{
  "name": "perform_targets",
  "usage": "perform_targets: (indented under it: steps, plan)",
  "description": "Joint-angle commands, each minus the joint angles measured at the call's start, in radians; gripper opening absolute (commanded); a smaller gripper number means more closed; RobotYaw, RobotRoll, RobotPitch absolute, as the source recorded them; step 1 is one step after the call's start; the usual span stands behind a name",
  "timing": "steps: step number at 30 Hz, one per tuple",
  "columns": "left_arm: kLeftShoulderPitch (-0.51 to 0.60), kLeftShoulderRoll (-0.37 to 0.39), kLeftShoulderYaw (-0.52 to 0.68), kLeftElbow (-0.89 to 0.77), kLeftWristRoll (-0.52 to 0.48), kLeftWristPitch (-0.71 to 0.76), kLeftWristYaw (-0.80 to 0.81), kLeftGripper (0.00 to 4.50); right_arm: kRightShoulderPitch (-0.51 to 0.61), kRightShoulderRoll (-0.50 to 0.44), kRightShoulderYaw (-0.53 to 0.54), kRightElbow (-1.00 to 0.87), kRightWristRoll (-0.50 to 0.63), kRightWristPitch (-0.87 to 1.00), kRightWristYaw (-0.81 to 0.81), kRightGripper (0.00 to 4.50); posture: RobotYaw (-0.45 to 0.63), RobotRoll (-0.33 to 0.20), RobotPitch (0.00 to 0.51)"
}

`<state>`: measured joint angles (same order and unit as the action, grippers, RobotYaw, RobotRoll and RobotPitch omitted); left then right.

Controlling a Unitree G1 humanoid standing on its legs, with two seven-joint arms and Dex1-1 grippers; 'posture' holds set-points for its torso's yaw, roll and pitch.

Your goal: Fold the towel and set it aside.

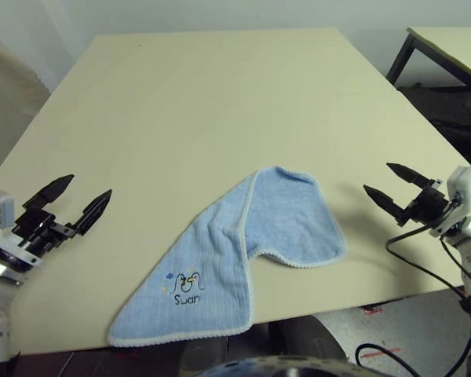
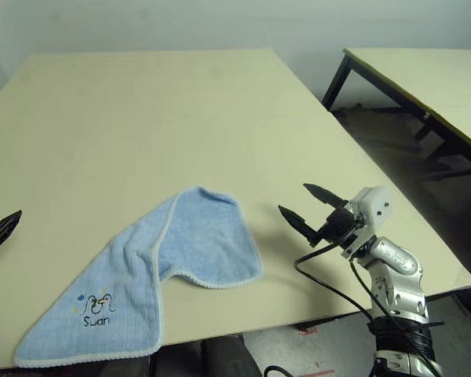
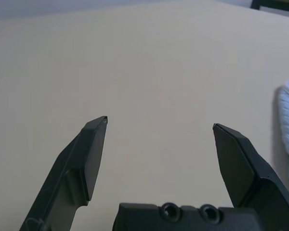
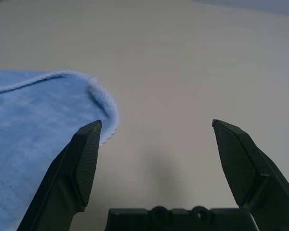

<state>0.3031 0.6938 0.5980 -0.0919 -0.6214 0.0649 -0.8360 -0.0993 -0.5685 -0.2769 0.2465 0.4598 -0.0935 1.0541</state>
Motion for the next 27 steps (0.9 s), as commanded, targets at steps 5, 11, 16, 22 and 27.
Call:
perform_targets:
  steps: [5, 11, 16, 22, 27]
  plan:
    - [0.053, 0.111, -0.055, -0.116, 0.008, 0.049, -0.177, 4.48, -0.090, -0.044, 0.094, -0.268, 0.087, 0.318, -0.037, 4.50, -0.04, 0.000, 0.050]
    - [0.023, 0.164, -0.086, -0.184, 0.002, 0.088, -0.237, 4.48, -0.301, -0.147, 0.189, -0.273, 0.075, 0.497, 0.036, 4.50, -0.03, 0.000, 0.047]
    - [-0.014, 0.161, -0.120, -0.235, 0.023, 0.104, -0.217, 4.48, -0.442, -0.176, 0.315, -0.257, -0.011, 0.559, 0.055, 4.50, -0.02, 0.000, 0.052]
    - [-0.029, 0.138, -0.151, -0.248, 0.051, 0.102, -0.196, 4.48, -0.547, -0.139, 0.497, -0.186, -0.234, 0.536, -0.020, 4.50, -0.01, 0.000, 0.057]
    - [-0.028, 0.127, -0.166, -0.244, 0.074, 0.087, -0.197, 4.48, -0.627, -0.103, 0.616, -0.019, -0.402, 0.455, -0.020, 4.50, 0.00, 0.000, 0.063]
